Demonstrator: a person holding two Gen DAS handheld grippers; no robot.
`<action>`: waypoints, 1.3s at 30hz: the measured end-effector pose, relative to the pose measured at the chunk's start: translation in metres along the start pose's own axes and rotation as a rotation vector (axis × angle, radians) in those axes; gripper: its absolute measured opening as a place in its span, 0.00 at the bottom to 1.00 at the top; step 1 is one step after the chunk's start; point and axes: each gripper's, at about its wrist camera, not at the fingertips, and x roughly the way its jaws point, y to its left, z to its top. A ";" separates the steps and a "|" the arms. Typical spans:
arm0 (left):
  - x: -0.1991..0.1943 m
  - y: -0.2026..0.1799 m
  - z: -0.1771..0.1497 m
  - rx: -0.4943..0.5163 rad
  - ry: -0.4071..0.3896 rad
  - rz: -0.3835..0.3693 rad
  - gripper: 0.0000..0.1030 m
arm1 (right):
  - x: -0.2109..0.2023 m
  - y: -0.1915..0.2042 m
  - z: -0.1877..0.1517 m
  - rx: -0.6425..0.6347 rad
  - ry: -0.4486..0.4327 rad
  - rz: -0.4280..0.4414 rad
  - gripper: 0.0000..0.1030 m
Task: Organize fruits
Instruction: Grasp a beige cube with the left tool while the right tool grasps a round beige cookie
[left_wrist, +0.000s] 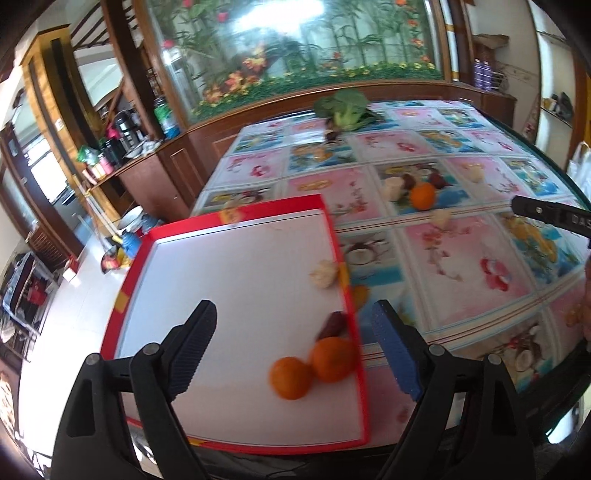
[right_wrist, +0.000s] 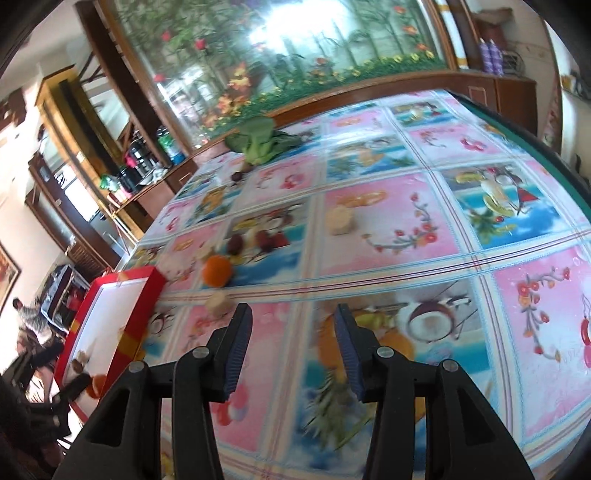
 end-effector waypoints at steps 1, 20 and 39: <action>0.000 -0.006 0.001 0.011 0.001 -0.013 0.83 | 0.002 -0.003 0.004 0.009 0.004 -0.007 0.44; 0.062 -0.088 0.061 0.049 0.100 -0.203 0.83 | 0.083 -0.012 0.064 -0.062 0.075 -0.193 0.44; 0.121 -0.123 0.082 -0.064 0.160 -0.236 0.51 | 0.080 -0.018 0.068 -0.059 0.079 -0.173 0.26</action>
